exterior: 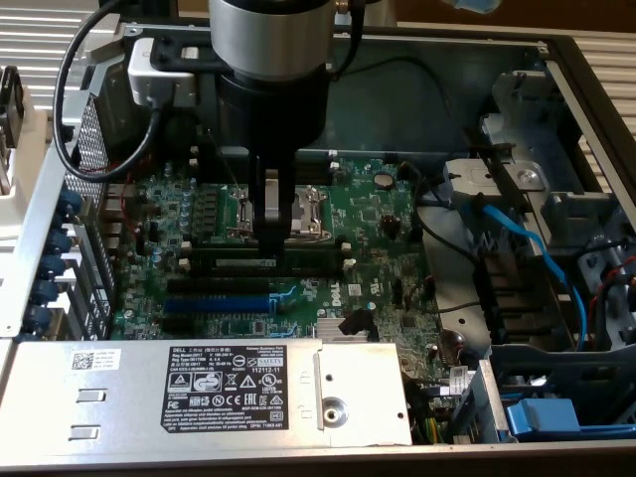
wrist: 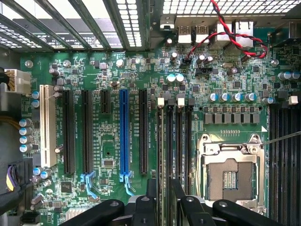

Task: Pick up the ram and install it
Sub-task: 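Press down the ram until it locks into place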

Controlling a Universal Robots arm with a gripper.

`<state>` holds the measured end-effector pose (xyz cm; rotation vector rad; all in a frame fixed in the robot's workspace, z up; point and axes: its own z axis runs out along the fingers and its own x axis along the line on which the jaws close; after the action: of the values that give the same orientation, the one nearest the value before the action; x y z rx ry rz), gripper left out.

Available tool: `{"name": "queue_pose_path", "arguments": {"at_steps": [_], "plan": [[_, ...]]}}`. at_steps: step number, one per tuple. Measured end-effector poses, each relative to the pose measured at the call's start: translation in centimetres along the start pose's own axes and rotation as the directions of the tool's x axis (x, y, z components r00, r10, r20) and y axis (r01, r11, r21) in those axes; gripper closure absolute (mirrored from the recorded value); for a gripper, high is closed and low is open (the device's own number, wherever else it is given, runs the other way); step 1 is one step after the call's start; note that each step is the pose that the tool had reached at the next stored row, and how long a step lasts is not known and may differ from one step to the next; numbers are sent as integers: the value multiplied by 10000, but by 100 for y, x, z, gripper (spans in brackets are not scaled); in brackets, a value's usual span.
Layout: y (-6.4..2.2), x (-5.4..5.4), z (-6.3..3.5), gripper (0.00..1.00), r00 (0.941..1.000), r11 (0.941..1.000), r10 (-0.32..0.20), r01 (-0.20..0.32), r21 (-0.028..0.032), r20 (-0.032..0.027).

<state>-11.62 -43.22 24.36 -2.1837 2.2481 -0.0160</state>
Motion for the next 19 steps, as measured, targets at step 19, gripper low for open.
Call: {"name": "queue_pose_path", "arguments": {"at_steps": [19], "plan": [[0,0,0,90,10000,10000,0,0,0,0]]}}
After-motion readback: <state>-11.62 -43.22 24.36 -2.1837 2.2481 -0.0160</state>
